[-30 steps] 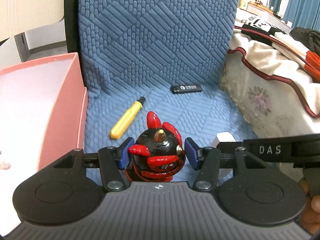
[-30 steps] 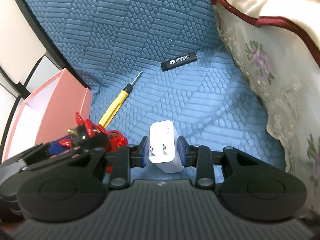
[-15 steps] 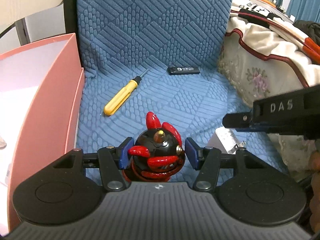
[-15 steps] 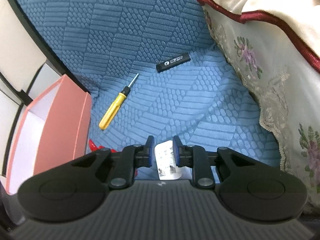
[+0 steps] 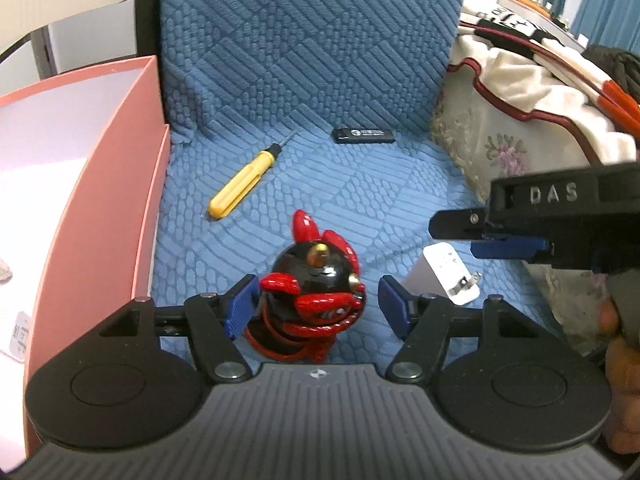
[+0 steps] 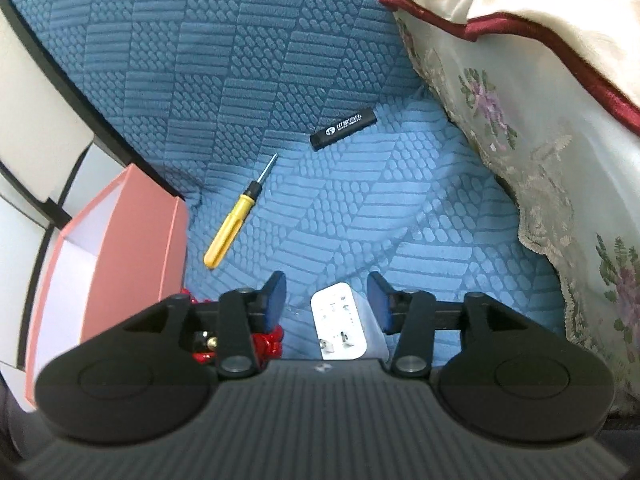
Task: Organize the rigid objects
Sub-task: 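Lift red lion figurine with left gripper while right gripper lifts white charger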
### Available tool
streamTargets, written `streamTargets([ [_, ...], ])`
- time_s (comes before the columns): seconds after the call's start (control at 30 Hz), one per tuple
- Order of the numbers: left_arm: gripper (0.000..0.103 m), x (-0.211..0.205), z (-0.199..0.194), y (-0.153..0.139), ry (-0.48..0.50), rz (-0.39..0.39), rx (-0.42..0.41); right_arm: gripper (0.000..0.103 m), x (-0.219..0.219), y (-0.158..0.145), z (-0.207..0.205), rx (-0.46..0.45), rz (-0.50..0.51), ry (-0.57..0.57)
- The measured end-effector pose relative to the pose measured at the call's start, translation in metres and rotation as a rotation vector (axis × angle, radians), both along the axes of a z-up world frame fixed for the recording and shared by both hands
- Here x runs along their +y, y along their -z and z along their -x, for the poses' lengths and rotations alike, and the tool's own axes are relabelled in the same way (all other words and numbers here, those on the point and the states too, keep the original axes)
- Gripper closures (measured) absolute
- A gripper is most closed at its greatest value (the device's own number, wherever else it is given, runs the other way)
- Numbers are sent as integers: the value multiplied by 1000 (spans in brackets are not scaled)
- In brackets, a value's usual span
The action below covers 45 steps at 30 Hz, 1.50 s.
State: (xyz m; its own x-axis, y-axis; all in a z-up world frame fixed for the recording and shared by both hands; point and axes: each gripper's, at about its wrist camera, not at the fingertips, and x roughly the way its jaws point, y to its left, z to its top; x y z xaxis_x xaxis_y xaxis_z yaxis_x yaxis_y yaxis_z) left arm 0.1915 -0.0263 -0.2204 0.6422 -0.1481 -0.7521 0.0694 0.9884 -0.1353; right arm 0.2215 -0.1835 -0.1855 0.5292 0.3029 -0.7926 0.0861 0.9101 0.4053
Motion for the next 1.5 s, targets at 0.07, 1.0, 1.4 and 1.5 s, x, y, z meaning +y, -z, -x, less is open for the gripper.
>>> streamTargets([
  [0.07,33,5,-1,3,-14,13,4,54,4,2,0,-1,12,-17],
  [1.0,38,6,-13,20,-49,69,-9,72,18,19,-2,13,176,-22],
  [1.4,41,17,-16,16,-101,97,-1,70,27,28,-2,39,245,-55],
  [1.5,41,20,-16,13,-104,102,-4,70,31,34,-3,59,257,-62],
])
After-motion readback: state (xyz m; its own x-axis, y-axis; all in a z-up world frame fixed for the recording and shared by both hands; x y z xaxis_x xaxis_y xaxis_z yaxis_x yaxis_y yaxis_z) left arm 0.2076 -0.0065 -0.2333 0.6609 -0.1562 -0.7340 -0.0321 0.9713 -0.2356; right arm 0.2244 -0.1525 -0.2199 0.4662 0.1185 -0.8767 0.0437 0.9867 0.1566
